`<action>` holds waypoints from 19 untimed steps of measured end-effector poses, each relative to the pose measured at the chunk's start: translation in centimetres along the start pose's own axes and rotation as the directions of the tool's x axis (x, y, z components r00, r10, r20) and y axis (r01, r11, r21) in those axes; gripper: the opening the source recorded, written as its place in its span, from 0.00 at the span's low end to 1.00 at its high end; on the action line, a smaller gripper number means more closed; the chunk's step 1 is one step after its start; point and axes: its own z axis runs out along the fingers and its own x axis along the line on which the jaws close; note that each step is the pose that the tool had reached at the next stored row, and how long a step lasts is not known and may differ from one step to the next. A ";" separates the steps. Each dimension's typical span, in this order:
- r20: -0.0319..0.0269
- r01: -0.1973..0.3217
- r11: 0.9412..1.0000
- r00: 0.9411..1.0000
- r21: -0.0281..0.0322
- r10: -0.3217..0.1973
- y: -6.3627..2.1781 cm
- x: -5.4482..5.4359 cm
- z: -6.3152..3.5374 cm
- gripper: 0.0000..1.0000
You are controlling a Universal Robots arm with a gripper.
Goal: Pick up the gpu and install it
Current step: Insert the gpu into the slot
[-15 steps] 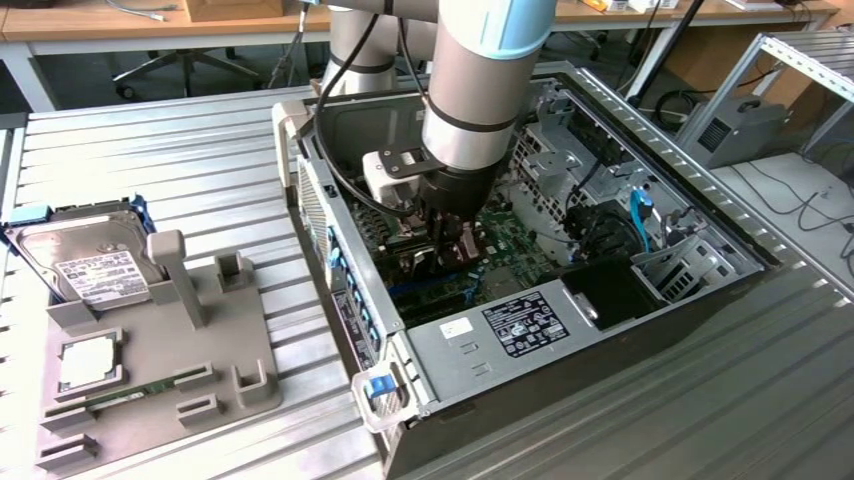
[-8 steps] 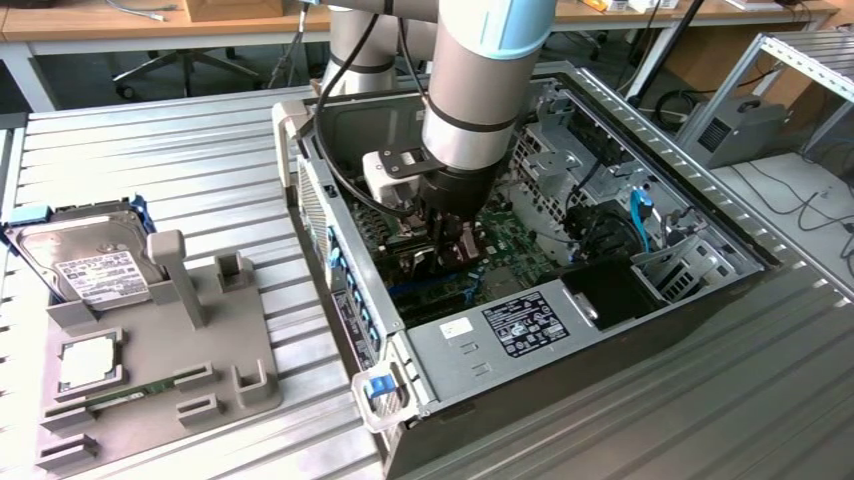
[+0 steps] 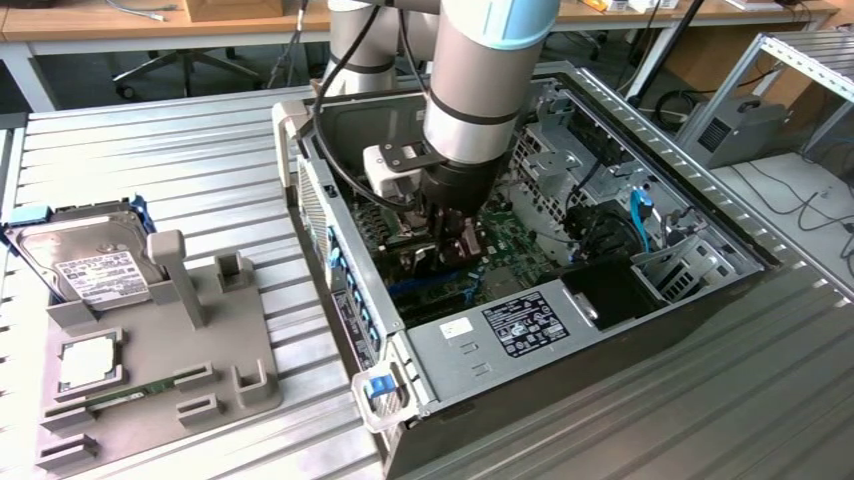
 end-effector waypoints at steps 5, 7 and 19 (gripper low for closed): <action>0.000 0.000 1.000 1.000 0.000 0.000 0.00 0.0 0.00 0.27; 0.000 0.000 1.000 1.000 0.000 0.000 0.01 0.0 0.01 0.27; 0.000 0.000 1.000 1.000 0.000 0.000 0.06 0.0 0.28 0.27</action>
